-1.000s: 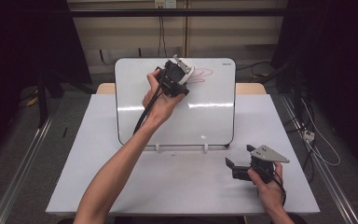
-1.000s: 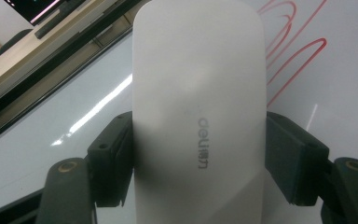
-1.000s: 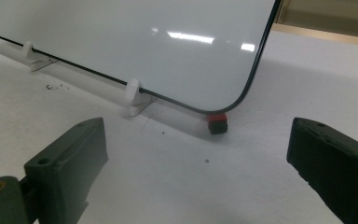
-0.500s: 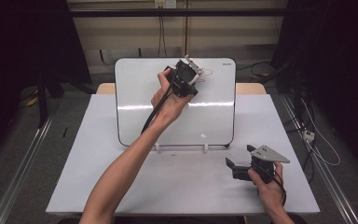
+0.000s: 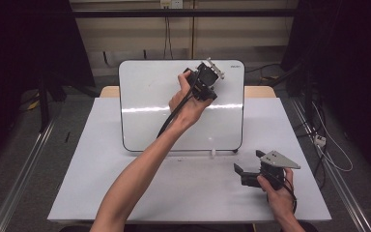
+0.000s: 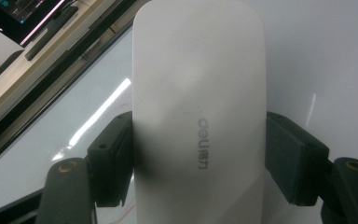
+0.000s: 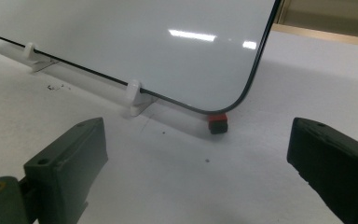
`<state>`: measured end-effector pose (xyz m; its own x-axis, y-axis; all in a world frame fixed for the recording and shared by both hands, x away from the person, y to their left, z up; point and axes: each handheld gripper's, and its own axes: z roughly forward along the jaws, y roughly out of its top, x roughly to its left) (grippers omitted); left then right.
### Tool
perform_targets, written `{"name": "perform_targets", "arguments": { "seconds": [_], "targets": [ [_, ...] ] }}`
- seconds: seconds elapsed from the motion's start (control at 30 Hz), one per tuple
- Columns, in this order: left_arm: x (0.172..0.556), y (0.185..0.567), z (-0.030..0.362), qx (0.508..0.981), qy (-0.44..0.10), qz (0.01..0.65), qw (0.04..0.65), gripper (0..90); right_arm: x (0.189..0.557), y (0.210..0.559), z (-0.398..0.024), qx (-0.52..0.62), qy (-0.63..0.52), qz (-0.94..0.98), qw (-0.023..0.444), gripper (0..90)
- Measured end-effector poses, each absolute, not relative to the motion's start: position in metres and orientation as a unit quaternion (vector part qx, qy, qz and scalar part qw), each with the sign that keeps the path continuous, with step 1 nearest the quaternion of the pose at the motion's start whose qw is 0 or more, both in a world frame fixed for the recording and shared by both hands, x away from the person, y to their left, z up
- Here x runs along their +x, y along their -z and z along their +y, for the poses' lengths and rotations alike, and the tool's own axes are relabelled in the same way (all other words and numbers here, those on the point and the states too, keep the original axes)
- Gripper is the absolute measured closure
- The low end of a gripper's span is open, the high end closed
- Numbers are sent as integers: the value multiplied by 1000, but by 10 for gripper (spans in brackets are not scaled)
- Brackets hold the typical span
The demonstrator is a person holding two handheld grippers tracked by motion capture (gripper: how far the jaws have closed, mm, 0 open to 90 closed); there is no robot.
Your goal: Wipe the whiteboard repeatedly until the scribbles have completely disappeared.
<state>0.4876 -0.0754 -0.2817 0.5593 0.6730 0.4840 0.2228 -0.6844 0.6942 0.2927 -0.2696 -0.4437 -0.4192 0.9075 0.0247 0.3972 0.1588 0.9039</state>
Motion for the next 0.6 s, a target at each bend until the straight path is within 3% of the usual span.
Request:
{"name": "perform_targets", "arguments": {
  "seconds": [0.6],
  "targets": [
    [477, 288, -96, 853, -395, 211, 267, 312, 292, 444, -270, 462, -456, 708, 279, 46]
  ]
}}
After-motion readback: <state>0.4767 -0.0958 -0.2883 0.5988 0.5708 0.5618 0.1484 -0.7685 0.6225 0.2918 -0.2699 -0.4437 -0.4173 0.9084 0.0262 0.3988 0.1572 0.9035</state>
